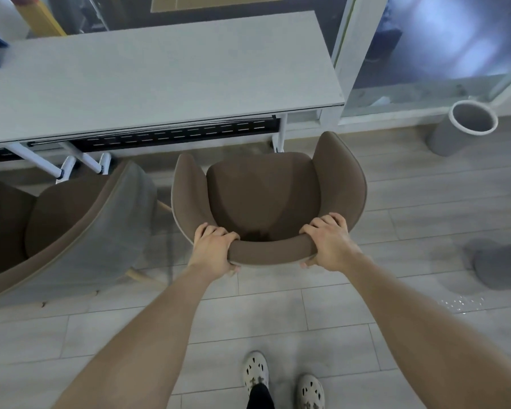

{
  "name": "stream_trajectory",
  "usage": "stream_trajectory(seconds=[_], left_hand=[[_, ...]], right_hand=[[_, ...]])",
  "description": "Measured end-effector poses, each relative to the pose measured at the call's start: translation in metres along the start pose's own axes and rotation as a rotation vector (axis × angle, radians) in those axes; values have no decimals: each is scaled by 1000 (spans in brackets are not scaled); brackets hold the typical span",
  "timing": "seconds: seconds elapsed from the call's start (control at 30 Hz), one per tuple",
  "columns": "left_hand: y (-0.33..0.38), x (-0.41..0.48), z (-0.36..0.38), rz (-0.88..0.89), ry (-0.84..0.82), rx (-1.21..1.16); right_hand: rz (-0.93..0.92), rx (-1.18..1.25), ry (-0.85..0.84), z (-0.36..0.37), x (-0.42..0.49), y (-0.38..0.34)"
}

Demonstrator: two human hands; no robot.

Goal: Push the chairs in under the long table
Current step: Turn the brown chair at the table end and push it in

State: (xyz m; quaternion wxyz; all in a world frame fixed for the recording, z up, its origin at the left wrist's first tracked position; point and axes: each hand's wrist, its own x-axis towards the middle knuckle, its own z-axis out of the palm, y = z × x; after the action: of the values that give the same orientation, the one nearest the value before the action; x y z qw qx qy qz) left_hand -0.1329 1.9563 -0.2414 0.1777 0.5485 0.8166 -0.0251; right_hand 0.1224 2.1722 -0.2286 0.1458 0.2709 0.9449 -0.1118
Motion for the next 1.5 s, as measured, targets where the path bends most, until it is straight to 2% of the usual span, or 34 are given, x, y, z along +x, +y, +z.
stream_trajectory(seconds=[0.4,0.77,1.2,1.37,1.5], left_hand=[[-3,7,0,-3,14,33],[6,-16,6,-9,-16,18],[8,-18,11,-21,7,36],[18,-32,-5,-3,-90,32],[14,-58,-30,35,-100,-31]], right_hand=[[2,23,18,0,6,2],[25,25,-54,3,-16,-8],[13,-13,-28,4,-20,-6],[63,-61,-114,-8,-27,-31],[57,17,-156,-28,-37,-78]])
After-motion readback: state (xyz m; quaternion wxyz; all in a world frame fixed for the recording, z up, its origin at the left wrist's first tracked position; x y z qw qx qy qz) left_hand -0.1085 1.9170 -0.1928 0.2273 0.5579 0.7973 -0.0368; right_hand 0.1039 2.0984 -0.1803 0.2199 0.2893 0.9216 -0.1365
